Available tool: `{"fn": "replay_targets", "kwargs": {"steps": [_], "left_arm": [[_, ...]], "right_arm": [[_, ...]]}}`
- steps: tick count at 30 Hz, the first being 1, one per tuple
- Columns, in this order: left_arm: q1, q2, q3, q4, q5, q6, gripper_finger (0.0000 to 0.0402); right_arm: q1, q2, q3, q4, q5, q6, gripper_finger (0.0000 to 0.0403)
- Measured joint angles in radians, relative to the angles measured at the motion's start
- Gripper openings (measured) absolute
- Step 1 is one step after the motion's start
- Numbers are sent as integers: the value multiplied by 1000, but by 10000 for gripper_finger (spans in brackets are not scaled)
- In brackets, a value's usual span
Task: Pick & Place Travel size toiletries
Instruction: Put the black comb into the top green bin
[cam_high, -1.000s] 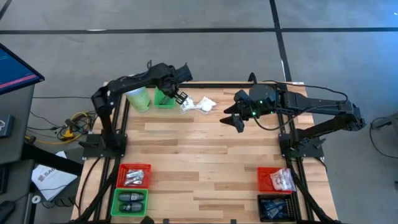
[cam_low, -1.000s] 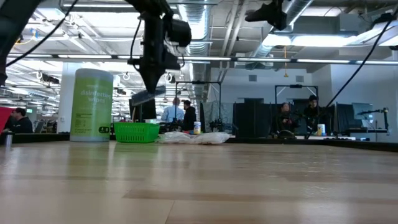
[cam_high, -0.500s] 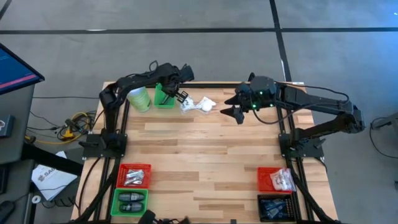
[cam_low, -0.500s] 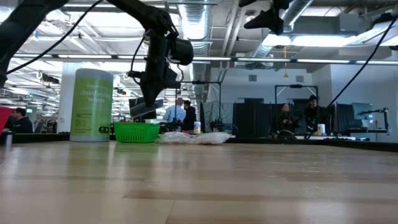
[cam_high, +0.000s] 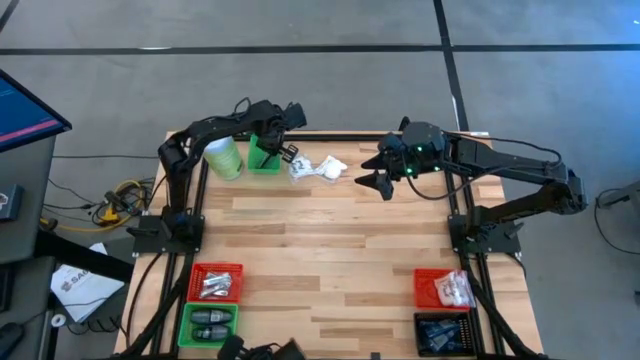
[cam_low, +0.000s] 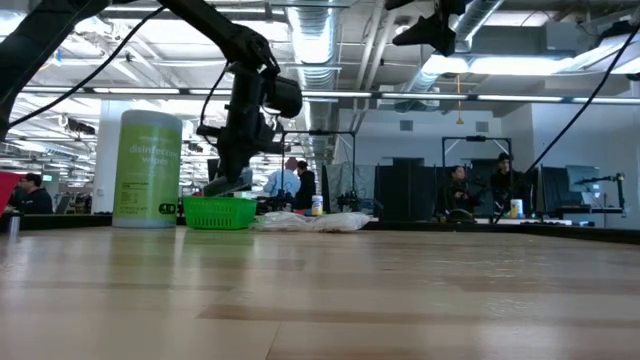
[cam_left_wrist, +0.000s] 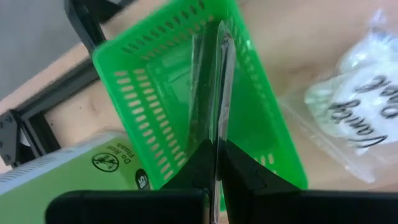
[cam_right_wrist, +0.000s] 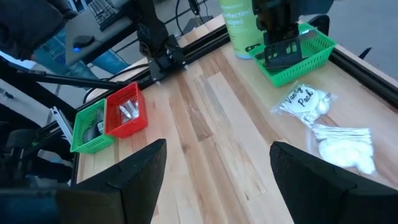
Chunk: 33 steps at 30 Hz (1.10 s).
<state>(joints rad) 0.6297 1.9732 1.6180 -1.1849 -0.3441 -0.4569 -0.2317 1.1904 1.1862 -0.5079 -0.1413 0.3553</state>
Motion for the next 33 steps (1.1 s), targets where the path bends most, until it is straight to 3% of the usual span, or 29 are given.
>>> {"fn": "replay_targets", "kwargs": {"steps": [11, 33], "left_arm": [[0, 0, -61, 66, 2, -6, 3], [59, 0, -63, 86, 3, 14, 8]], "right_arm": [[0, 0, 0, 27, 0, -26, 276], [0, 0, 0, 48, 6, -25, 276]]}}
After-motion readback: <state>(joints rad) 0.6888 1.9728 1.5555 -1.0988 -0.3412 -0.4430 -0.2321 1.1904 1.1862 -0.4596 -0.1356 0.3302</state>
